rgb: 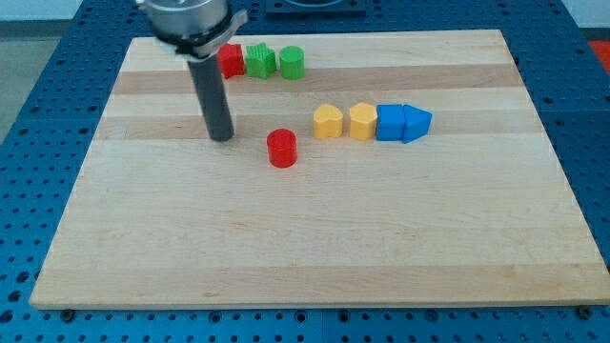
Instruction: Push the red circle parallel left to the yellow heart
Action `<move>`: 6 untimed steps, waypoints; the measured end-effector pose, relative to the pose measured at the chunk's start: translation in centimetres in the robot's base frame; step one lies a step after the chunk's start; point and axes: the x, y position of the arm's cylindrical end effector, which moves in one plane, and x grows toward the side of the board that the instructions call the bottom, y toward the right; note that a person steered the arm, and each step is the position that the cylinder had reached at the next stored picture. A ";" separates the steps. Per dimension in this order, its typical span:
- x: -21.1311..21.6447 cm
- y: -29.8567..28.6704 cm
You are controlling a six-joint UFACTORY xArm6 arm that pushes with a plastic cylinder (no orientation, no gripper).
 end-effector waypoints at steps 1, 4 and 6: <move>3.9 -0.7; 6.6 8.9; 5.3 10.8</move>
